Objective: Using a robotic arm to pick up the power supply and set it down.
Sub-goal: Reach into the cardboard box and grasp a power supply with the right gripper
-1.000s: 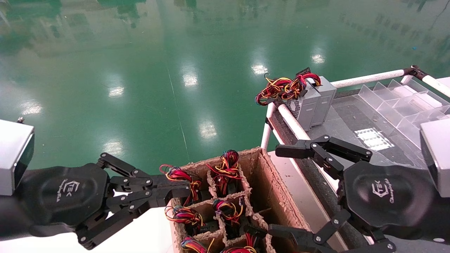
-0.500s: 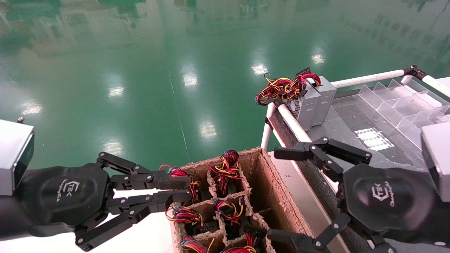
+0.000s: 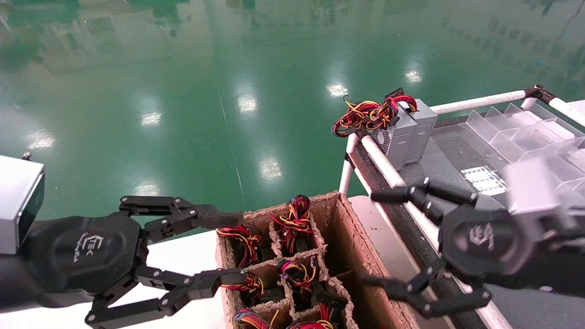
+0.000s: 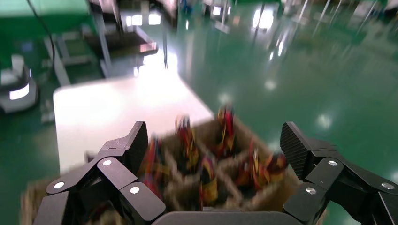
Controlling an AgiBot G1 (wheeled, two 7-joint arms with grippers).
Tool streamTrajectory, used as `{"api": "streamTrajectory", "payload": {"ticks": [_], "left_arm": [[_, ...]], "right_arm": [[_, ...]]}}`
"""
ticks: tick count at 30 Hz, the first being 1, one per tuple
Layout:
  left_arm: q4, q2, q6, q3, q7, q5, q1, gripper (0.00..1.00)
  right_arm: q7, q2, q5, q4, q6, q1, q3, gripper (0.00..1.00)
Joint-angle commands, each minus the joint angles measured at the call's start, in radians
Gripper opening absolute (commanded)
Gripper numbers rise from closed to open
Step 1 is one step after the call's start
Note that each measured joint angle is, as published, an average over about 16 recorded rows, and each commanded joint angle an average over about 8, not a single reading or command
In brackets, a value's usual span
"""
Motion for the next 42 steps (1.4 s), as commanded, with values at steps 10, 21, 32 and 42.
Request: {"api": "streamTrajectory", "payload": {"ticks": [10,21,32,42], "left_arm": [[0.0,0.0,0.0,0.001,0.0,0.0,0.0,1.0],[0.0,0.0,0.0,0.001,0.001,-0.001,0.0,1.0],[0.0,-0.001,-0.001,0.002,0.001,-0.001,0.0,1.0],[0.0,-0.001,-0.001,0.002,0.001,-0.001,-0.001,1.0]], "right_arm": [[-0.057,-0.019,-0.207,0.034,-0.043,0.044,-0.108,1.0],[-0.121,-0.02,-0.329,0.094,-0.039,0.055,-0.195,0.43],[-0.144,-0.024,-0.378,0.096,-0.023,0.067,-0.226,0.0],[-0.18,-0.017,-0.375,0.079,-0.054,0.093,-0.26,0.0]]}}
